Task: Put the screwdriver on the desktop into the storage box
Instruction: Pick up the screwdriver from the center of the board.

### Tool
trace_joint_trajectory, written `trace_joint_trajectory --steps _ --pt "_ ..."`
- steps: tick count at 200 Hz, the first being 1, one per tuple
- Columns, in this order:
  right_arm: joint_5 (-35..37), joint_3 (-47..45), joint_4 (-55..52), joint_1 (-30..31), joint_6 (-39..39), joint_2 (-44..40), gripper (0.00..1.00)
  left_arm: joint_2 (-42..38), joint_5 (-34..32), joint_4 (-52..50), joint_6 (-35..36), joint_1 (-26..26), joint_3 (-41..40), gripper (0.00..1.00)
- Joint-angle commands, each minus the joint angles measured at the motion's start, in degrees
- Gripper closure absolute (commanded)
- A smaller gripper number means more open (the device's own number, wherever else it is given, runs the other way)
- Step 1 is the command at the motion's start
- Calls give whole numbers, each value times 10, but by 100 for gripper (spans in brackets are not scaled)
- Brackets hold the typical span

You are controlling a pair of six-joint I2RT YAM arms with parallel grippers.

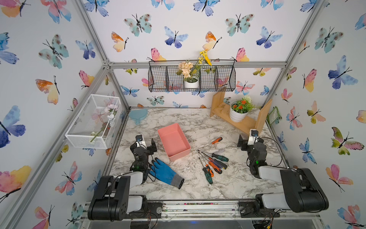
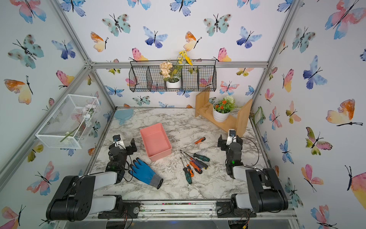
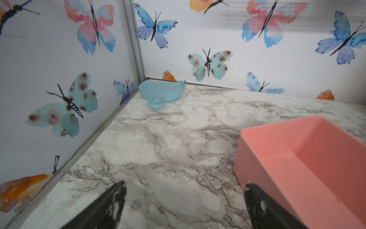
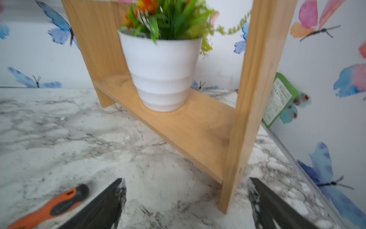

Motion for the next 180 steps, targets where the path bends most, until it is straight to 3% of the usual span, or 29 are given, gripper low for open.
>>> trace_joint_trajectory --steps 1,37,53,61,97,140,180 --pt "-33 113 -235 0 107 -26 2 -55 -48 -145 -55 0 63 1" --pt "-158 261 -453 -1 184 46 0 -88 -117 -352 -201 3 158 1" --pt "-279 281 -463 0 197 57 24 -79 -61 -423 -209 4 198 1" --pt "-308 285 -471 9 220 55 28 -73 -28 -451 -216 4 216 1" --pt "-242 348 -661 138 189 27 27 -51 75 -528 -247 2 254 0" --pt "-190 365 -871 268 188 -4 36 -73 157 -557 -291 -3 215 10" --pt "-172 380 -947 409 231 26 45 -82 185 -562 -313 -11 200 18"
